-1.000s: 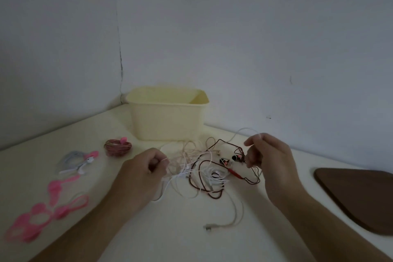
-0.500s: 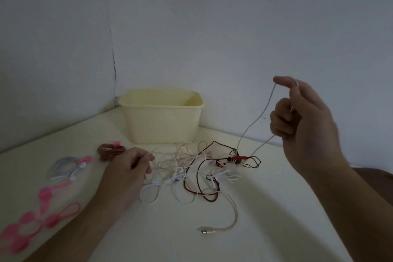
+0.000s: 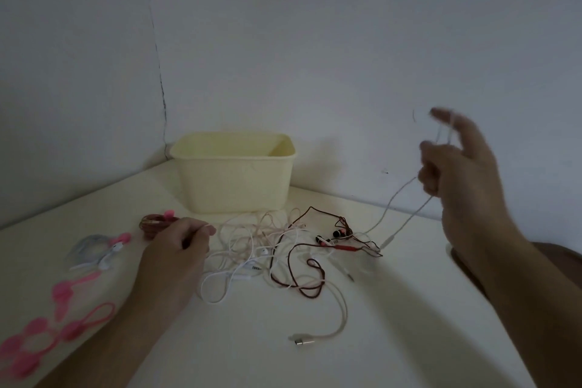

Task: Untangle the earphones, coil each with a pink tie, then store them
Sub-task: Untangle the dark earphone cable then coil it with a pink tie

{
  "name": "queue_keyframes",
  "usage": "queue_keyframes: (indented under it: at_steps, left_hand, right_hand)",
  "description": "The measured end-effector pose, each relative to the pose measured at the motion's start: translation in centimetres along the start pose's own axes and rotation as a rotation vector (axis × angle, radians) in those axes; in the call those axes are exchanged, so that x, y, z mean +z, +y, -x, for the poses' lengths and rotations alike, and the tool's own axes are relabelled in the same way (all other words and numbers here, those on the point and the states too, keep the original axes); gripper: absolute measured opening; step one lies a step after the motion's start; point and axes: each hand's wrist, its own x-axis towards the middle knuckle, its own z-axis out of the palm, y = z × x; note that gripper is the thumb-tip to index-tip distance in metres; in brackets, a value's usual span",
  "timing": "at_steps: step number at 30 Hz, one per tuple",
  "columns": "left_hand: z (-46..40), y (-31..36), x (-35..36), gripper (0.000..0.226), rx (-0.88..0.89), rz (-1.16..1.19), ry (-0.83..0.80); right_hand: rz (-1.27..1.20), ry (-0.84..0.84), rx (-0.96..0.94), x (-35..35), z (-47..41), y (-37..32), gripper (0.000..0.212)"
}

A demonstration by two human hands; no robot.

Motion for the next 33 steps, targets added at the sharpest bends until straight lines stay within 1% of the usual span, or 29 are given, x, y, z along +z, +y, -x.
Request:
queue_keyframes:
  at_steps: [2,4,5,6,7,8,9,11,12,13,15,16,18,19,21,22,24,26,28,29,31,33]
  left_hand:
    - [0.1,0.0,-0.1,0.021,-0.01,-0.001,-0.011]
    - [0.2,0.1,-0.2,0.019,-0.012,-0.013,-0.019]
    - [0.4,0.2,-0.3,0.019,-0.009,-0.018,-0.027]
    - [0.5,0.3,-0.2,0.018,0.001,-0.025,-0.041]
    - [0.6,0.4,-0.2,0.019,0.019,-0.036,-0.057]
    - [0.6,0.3,-0.1,0.019,0.048,-0.06,-0.071]
    - [0.6,0.3,0.0,0.019,0.087,-0.085,-0.078]
    - [0.6,0.3,0.4,0.017,0.21,-0.138,-0.071]
    - [0.7,0.4,0.4,0.011,0.287,-0.163,-0.07]
    - [0.7,0.6,0.5,0.009,0.357,-0.174,-0.092]
    - [1.2,0.9,0.8,0.023,0.475,-0.169,-0.219]
    - [1.4,1.0,1.0,0.026,0.522,-0.167,-0.306]
    - [1.9,1.0,1.5,0.026,0.594,-0.172,-0.482]
    - [2.1,0.8,1.8,0.026,0.62,-0.181,-0.54]
    - [2.0,0.5,2.1,0.025,0.656,-0.2,-0.586]
    - [1.9,0.5,2.1,0.025,0.653,-0.197,-0.596]
    - [1.6,0.4,2.1,0.023,0.654,-0.181,-0.605]
    - [1.4,0.3,2.3,0.021,0.66,-0.181,-0.61]
    - [1.4,0.2,2.4,0.02,0.657,-0.192,-0.609]
    - [1.4,0.2,2.4,0.019,0.654,-0.195,-0.605]
    - [1.5,0.2,2.4,0.018,0.651,-0.201,-0.597]
    - [1.5,0.2,2.4,0.017,0.642,-0.203,-0.593]
  right_hand:
    - [0.245,-0.057,0.153,0.3,0.0,1.4,0.018]
    - [0.603,-0.101,0.253,0.2,0.1,2.7,0.028]
    - [0.813,-0.117,0.272,0.1,0.3,3.2,0.033]
    - [1.031,-0.133,0.261,0.2,0.6,3.5,0.036]
    - [1.229,-0.148,0.206,0.3,0.8,4.0,0.037]
    - [1.351,-0.149,0.104,0.6,1.0,4.4,0.037]
    - [1.389,-0.147,-0.025,1.0,1.1,4.9,0.037]
    - [1.296,-0.151,-0.27,2.2,0.9,6.0,0.039]
    - [1.21,-0.18,-0.319,3.0,0.7,6.5,0.041]
    - [1.156,-0.241,-0.316,4.0,0.1,6.9,0.04]
    - [1.17,-0.412,-0.241,6.0,-1.4,7.7,0.027]
    - [1.203,-0.493,-0.195,7.1,-2.0,8.0,0.021]
    - [1.278,-0.664,-0.085,8.8,-2.8,8.5,0.025]
    - [1.282,-0.748,-0.031,9.3,-3.0,8.7,0.029]
    - [1.245,-0.87,0.034,10.1,-3.2,9.3,0.029]
    - [1.214,-0.885,0.038,10.4,-3.2,9.6,0.024]
    - [1.151,-0.834,0.018,10.8,-3.2,10.0,0.01]
    - [1.095,-0.82,0.03,11.0,-3.0,10.3,0.014]
    - [1.076,-0.88,0.016,11.1,-2.6,10.5,0.018]
    - [1.082,-0.891,-0.005,11.0,-2.4,10.6,0.016]
    - [1.052,-0.831,-0.042,11.0,-2.4,10.1,0.012]
    - [0.889,-0.669,0.002,11.2,-2.8,8.7,0.017]
